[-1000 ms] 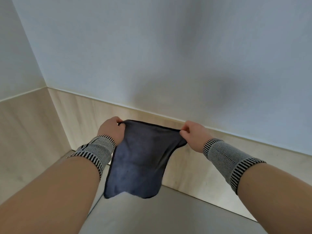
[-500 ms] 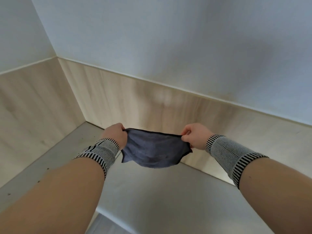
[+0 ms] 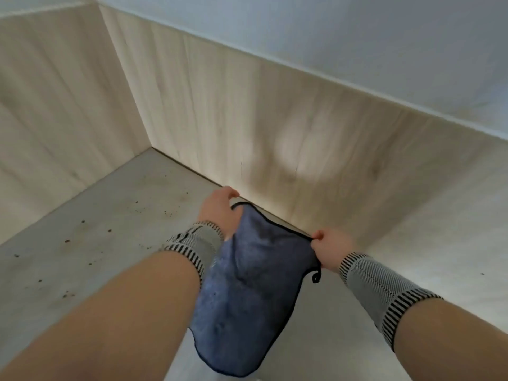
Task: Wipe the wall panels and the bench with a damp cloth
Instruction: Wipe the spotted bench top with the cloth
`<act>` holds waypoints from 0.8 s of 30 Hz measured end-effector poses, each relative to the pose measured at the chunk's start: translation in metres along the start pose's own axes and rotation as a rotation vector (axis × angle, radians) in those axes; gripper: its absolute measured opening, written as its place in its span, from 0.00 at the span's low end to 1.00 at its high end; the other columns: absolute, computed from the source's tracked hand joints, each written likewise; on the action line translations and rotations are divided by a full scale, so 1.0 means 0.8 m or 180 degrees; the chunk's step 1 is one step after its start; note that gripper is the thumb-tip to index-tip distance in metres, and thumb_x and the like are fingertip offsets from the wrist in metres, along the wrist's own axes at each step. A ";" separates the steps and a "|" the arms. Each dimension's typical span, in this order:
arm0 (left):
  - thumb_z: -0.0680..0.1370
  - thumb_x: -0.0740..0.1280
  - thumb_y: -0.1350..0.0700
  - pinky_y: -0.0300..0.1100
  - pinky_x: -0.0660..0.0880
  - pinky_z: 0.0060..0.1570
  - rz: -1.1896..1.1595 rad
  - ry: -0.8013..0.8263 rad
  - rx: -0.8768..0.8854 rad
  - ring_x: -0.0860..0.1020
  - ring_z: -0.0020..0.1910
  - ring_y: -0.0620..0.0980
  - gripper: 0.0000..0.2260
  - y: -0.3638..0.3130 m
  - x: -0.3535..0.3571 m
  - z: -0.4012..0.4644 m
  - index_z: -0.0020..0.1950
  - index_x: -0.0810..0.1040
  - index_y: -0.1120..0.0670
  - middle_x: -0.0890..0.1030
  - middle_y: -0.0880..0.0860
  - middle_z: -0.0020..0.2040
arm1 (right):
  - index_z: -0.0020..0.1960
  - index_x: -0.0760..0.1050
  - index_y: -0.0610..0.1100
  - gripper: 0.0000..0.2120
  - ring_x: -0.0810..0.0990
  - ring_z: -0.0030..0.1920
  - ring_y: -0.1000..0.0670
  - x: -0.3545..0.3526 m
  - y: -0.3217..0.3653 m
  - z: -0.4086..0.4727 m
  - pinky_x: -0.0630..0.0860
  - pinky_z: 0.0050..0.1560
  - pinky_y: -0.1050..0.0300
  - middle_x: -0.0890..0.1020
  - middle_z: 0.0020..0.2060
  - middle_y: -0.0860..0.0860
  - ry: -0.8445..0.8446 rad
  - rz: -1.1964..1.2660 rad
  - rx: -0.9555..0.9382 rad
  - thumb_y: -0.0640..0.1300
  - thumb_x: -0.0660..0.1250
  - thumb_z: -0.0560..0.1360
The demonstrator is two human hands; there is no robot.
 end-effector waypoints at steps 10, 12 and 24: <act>0.84 0.57 0.49 0.50 0.58 0.76 0.0242 0.1129 -0.1542 0.51 0.79 0.54 0.24 0.226 0.294 -0.054 0.80 0.56 0.49 0.51 0.53 0.81 | 0.74 0.61 0.48 0.22 0.64 0.73 0.49 0.207 -0.087 0.151 0.68 0.67 0.53 0.61 0.74 0.51 0.0531 -0.1014 -0.0571 0.49 0.58 0.81; 0.84 0.55 0.43 0.54 0.52 0.77 0.0585 0.1347 -0.1645 0.41 0.80 0.57 0.29 0.248 0.326 -0.067 0.81 0.47 0.46 0.42 0.53 0.81 | 0.76 0.59 0.49 0.24 0.52 0.78 0.50 0.243 -0.080 0.168 0.63 0.72 0.53 0.54 0.78 0.52 0.0658 -0.1042 -0.0872 0.51 0.57 0.82; 0.78 0.43 0.30 0.67 0.39 0.73 0.1858 0.0976 -0.1088 0.30 0.76 0.61 0.36 0.276 0.360 0.026 0.78 0.30 0.46 0.27 0.56 0.77 | 0.77 0.35 0.60 0.34 0.33 0.76 0.39 0.341 -0.052 0.268 0.40 0.73 0.32 0.33 0.77 0.46 0.0462 -0.1769 -0.1281 0.67 0.46 0.78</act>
Point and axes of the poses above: each hand's wrist, its own z-axis towards the middle knuckle, its own x-axis out of the palm, y = z × x, the point moved 4 cm from there along z, towards the middle knuckle
